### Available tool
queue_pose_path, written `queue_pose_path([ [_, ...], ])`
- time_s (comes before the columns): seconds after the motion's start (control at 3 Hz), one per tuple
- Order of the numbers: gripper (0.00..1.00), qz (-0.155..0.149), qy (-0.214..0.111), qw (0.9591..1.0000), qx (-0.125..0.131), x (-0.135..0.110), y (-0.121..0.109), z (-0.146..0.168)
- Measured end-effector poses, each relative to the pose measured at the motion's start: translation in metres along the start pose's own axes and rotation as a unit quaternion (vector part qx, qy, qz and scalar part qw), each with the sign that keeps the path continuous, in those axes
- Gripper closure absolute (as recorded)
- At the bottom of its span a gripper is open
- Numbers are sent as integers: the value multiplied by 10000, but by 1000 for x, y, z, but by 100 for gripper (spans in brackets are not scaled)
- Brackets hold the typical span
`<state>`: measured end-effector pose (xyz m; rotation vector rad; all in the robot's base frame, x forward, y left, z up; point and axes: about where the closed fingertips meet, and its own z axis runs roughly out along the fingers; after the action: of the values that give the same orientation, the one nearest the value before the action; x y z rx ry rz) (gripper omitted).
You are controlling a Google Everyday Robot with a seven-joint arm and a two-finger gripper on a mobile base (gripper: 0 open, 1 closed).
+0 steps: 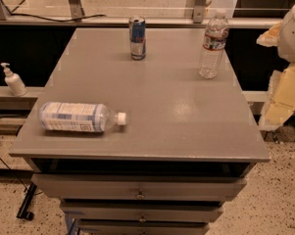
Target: Move redbull can near blue plastic bottle
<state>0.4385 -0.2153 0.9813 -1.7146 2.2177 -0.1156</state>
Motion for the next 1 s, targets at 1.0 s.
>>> queue_pose_path([
  [1.0,0,131,-272,9995,-85,-49,23,8],
])
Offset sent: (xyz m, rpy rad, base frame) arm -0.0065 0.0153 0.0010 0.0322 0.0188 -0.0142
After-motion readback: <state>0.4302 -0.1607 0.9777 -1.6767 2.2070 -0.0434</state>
